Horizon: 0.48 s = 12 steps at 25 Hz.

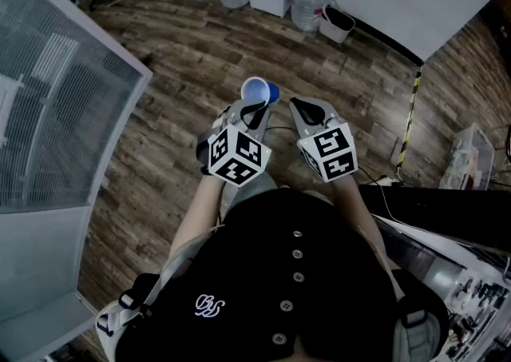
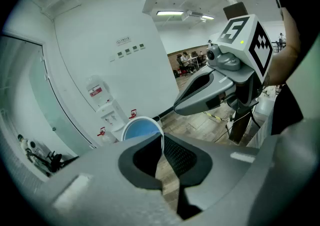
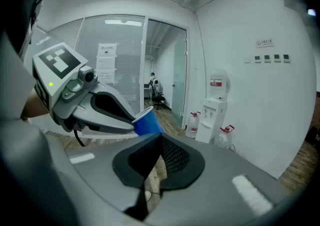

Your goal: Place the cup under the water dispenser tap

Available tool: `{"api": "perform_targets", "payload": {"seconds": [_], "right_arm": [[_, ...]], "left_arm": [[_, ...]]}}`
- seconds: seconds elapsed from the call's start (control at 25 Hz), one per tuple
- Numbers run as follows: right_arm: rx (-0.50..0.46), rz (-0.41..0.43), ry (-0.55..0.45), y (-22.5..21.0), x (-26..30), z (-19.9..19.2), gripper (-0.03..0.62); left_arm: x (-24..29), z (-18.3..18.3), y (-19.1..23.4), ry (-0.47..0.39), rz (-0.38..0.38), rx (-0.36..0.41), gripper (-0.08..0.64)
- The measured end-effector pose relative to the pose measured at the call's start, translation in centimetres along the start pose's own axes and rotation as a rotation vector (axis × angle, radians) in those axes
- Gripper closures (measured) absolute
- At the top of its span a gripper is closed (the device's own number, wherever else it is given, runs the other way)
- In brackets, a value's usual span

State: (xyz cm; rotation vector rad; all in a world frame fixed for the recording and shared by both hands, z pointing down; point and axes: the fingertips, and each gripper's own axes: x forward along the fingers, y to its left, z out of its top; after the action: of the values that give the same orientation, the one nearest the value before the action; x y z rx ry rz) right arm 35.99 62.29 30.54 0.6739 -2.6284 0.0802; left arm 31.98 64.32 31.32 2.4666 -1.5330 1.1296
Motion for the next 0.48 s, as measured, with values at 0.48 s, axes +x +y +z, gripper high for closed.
{"api": "perform_targets", "payload": {"seconds": [0.48], "right_arm": [[-0.014,-0.004,0.0,0.62,1.03,0.87,0.592]], "left_arm": [[-0.35,-0.77,0.65,-0.001,-0.018,0.001,0.545]]}}
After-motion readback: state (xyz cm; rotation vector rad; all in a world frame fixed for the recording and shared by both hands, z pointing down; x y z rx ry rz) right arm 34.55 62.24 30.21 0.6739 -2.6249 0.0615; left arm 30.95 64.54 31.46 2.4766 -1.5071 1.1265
